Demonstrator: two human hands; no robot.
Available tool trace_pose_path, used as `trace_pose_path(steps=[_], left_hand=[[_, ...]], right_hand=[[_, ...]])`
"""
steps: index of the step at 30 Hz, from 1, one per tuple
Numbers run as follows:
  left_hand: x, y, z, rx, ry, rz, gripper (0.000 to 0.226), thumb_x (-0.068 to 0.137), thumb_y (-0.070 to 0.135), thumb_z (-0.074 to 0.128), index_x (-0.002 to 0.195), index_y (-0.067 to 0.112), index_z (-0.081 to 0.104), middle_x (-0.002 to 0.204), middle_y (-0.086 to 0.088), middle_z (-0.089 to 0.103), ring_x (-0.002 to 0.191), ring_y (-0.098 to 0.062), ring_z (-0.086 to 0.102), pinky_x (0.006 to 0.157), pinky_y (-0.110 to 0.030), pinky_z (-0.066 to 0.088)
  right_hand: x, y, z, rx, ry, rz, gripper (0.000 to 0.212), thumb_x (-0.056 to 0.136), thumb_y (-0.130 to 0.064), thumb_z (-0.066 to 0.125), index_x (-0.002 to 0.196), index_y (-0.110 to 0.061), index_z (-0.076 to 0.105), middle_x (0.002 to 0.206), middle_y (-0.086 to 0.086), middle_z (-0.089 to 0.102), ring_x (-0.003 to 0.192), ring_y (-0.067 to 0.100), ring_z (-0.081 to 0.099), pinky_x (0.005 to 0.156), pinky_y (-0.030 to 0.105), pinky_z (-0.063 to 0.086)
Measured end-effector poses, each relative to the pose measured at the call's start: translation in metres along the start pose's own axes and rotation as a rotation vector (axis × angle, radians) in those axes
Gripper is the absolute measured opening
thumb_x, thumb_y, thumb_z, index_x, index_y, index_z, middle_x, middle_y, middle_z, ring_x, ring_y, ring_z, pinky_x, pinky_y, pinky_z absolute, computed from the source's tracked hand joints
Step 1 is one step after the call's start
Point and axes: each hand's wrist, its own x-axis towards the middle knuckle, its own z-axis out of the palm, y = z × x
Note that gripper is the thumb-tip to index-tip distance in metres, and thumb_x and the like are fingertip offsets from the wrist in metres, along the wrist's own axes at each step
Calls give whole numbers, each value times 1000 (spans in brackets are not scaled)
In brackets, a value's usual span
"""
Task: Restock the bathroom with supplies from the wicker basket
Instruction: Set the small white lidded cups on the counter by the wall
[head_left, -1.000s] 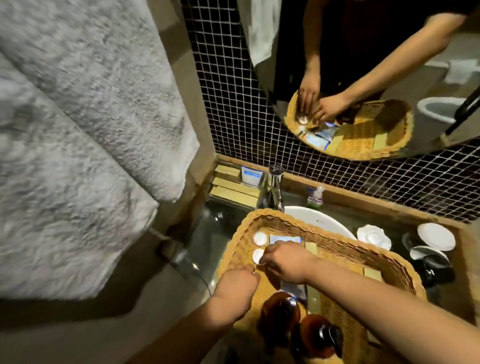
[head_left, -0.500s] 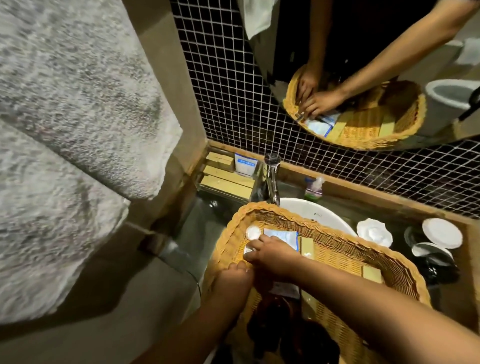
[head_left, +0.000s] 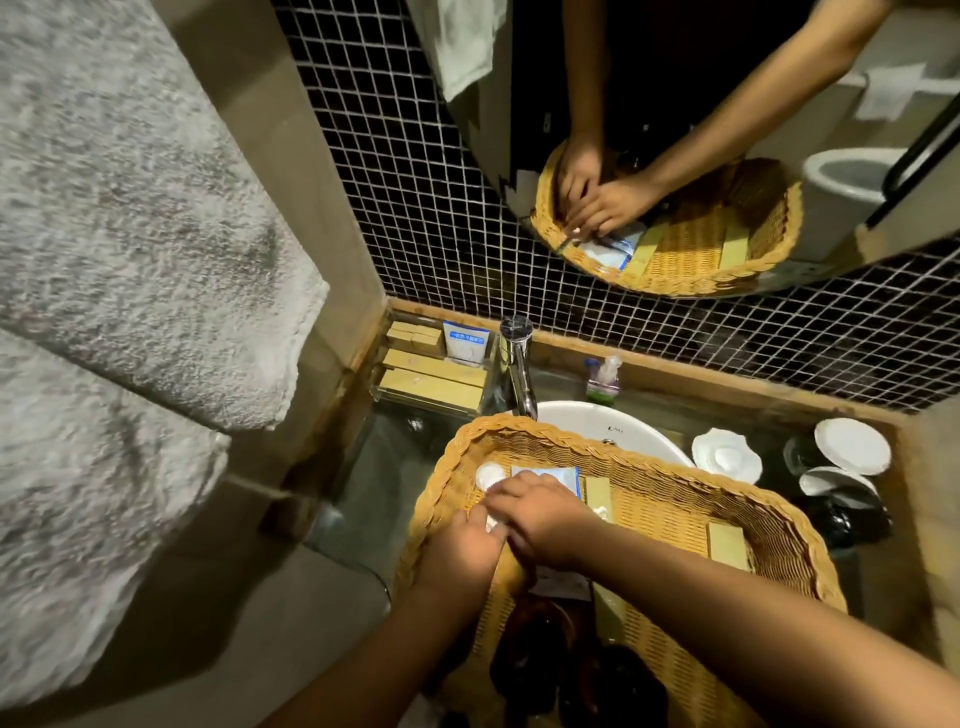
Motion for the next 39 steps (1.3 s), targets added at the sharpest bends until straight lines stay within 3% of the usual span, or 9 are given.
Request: trace_pose_path(steps=[5,9,14,20,25,30,39], left_hand=[[11,8,-45,-72,133,73,59,92,19,60,144,25,33,143,-4,41,129,-26,42,100,-39,44],[31,38,-82,-123,296,207,43,92,31,61,130,25,44,134,0,53,120,-20,50,96,-33,46],[70,92,-110,-20,349,386,43,87,41,60,125,24,47,124,0,59,115,-23,53,88,-39,51],[128,179,-118,49,272,517,39,83,45,62,112,22,52,111,-3,62,105,-28,59,79,-39,49],[187,240,-106,132,181,554,45,80,44,64,120,25,59,115,-1,65,108,-26,63,84,-37,51],[233,263,-88,219,140,574,43,79,44,65,119,27,63,116,1,67,107,-23,64,84,-37,53],[268,270,-69,425,21,730,32,83,29,69,114,25,65,110,-2,67,98,-26,66,79,-38,56]], right_hand=[[-24,16,-36,126,112,133,52,89,-34,55,140,-26,51,133,-1,57,122,21,48,106,35,38],[-54,34,-62,165,223,271,51,87,-40,63,135,-29,54,125,-4,63,116,16,53,101,32,41],[-104,70,-81,223,342,450,49,86,-40,62,134,-31,56,121,-4,67,112,19,58,97,34,47],[-171,121,-75,153,351,718,56,94,-45,49,145,-24,47,143,1,55,131,24,47,111,36,36],[-212,148,-54,198,209,928,73,95,-64,34,157,-26,27,165,0,24,151,27,18,123,39,14],[-236,150,-38,296,328,974,92,83,-86,12,156,-33,29,165,-8,21,153,19,9,123,40,9],[-232,147,-22,426,368,969,69,90,-80,17,153,-51,20,164,-23,11,152,8,6,114,31,12]])
